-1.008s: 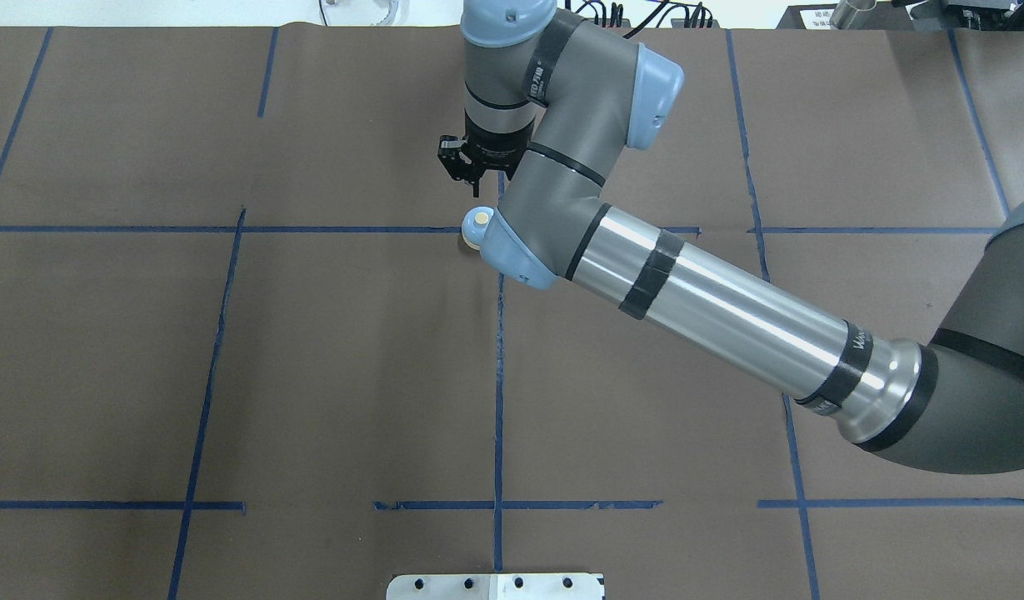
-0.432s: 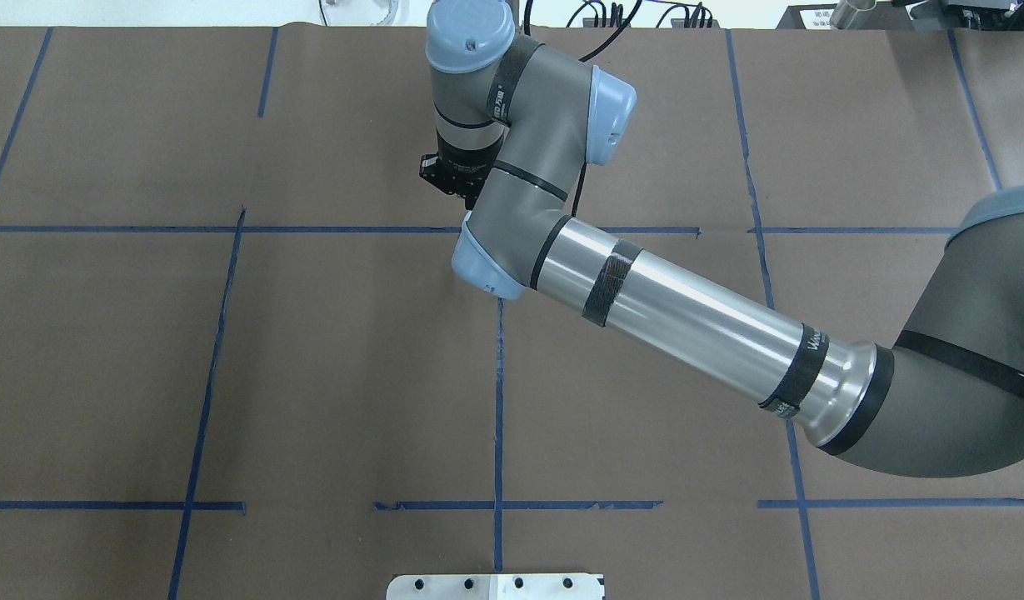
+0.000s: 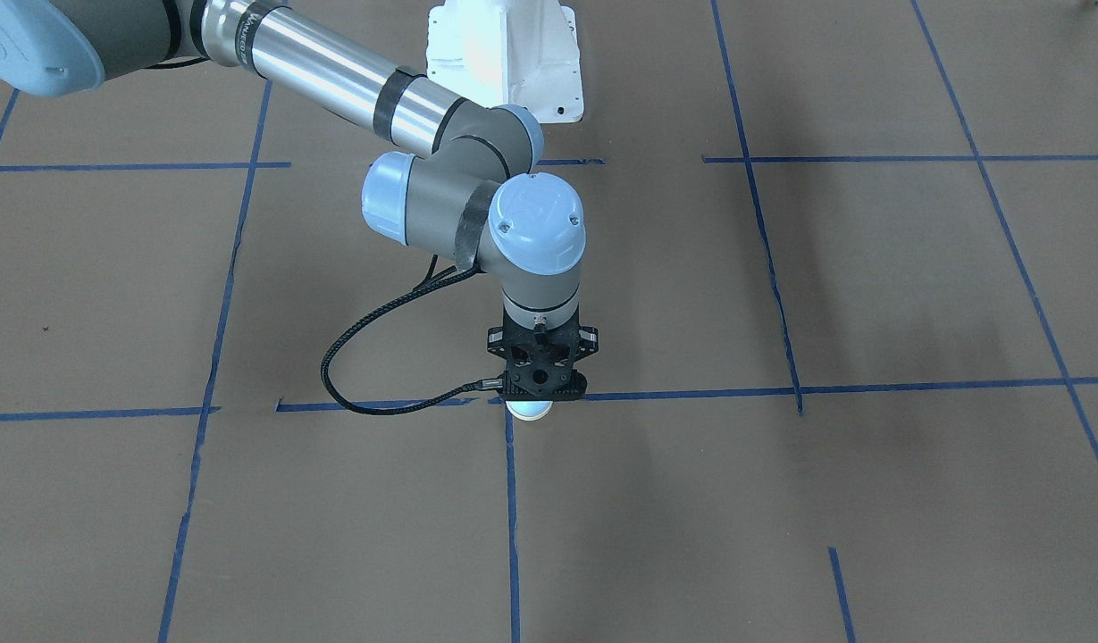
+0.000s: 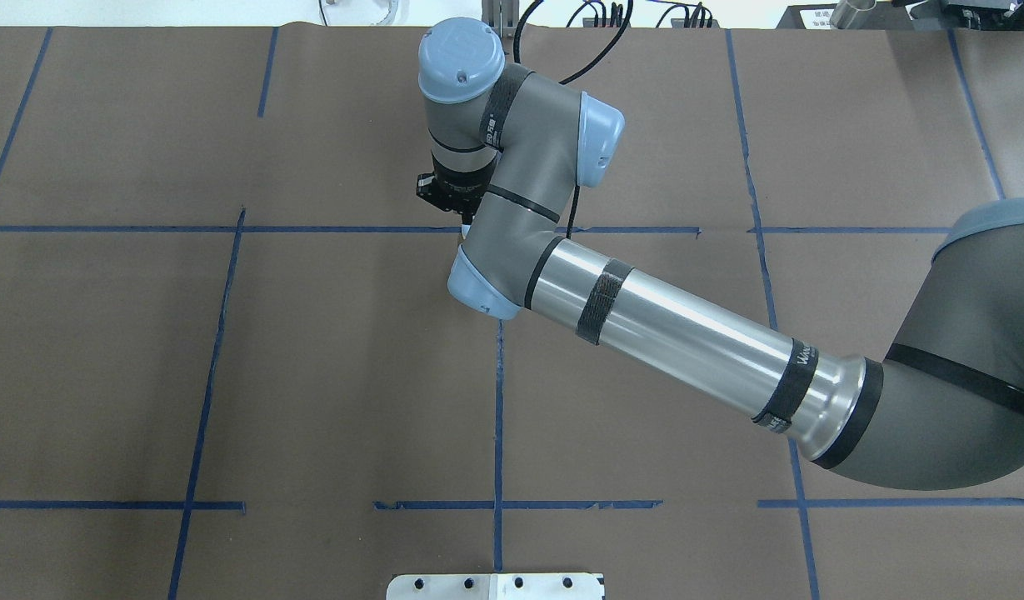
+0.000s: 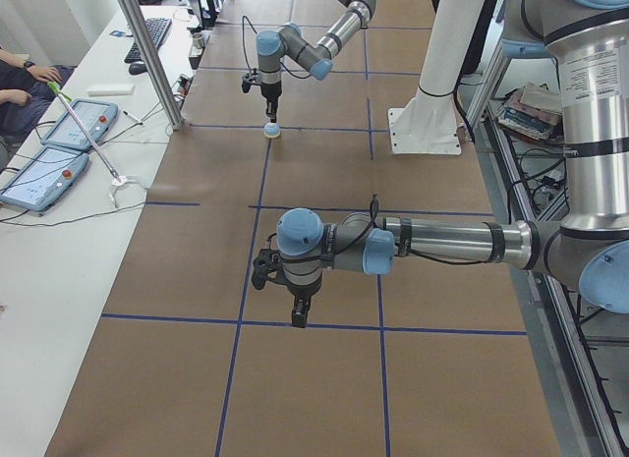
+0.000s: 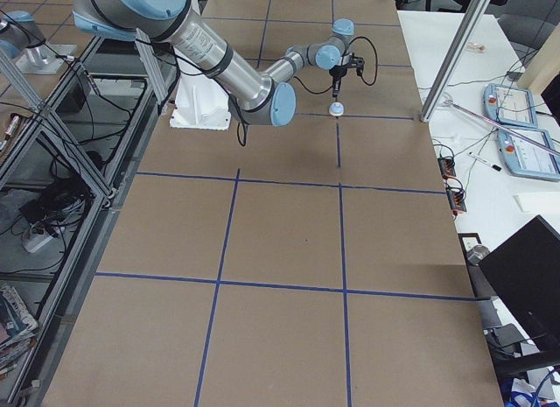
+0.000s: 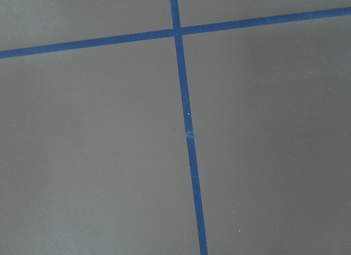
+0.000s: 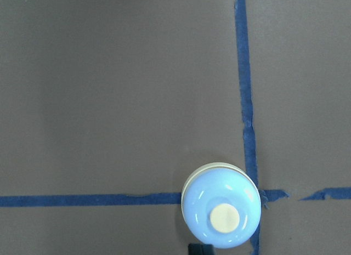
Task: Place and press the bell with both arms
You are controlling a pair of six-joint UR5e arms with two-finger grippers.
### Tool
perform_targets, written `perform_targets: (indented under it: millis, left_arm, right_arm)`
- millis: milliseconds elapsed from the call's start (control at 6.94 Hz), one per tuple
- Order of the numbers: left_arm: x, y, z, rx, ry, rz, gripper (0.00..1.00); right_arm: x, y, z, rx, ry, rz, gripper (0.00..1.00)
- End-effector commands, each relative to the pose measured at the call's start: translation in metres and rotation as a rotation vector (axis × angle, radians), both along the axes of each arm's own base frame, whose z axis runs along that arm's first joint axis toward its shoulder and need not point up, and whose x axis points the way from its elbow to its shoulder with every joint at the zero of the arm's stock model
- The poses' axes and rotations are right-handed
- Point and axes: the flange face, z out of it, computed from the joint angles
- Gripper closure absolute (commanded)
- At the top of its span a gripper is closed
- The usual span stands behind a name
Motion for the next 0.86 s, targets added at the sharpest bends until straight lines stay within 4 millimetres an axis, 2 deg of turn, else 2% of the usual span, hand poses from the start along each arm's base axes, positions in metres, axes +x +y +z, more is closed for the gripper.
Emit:
perform_targets:
  millis: [0, 432, 720]
  left_arm:
    - [0.000, 0.000, 0.001, 0.003, 0.000, 0.001, 0.00]
    - [0.000, -0.001, 0.001, 0.003, 0.000, -0.001, 0.00]
    - [0.000, -0.001, 0.001, 0.003, 0.000, -0.001, 0.00]
  right_arm:
    - [0.001, -0.006, 0.004, 0.036, 0.027, 0.025, 0.94]
    - [-0.004, -0.009, 0.021, 0.023, 0.057, 0.028, 0.95]
    - [-0.017, -0.002, 0.035, 0.020, 0.087, 0.023, 0.95]
